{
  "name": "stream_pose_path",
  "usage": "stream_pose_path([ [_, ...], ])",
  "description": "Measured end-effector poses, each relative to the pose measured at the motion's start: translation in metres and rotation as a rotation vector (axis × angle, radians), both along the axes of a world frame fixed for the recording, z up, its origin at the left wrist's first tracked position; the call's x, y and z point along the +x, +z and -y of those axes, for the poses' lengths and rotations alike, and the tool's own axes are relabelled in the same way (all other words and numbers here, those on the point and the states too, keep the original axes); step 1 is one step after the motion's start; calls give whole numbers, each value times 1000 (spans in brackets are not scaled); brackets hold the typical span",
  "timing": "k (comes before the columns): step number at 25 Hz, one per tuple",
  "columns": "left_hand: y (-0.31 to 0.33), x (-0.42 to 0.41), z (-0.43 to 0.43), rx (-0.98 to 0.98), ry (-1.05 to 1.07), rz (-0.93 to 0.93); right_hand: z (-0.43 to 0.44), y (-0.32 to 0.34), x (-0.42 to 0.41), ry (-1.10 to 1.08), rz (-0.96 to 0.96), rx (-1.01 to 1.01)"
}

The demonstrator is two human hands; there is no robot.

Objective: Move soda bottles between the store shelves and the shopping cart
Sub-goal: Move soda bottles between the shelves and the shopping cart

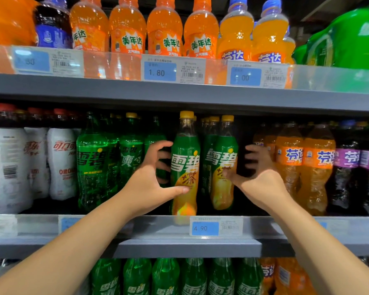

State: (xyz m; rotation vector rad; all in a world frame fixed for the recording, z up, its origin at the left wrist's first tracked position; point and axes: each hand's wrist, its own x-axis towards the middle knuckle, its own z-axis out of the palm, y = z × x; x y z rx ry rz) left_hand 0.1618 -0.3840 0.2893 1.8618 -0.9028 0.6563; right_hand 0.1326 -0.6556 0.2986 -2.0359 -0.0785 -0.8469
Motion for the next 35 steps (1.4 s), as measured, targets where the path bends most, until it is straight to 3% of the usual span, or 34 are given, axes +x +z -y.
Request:
stream_pose_path([
  [3, 1, -2, 3, 4, 10, 2, -1, 0, 14, 55, -193, -62],
  [6, 0, -2, 2, 4, 1, -12, 4, -3, 23, 74, -180, -25],
  [13, -2, 3, 7, 37, 48, -22, 6, -9, 19, 349, -198, 115],
  [20, -6, 3, 10, 121, 106, -21, 6, -8, 15, 349, -207, 80],
  [35, -3, 22, 17, 184, 235, -215, 5, -8, 12, 298, -242, 29],
])
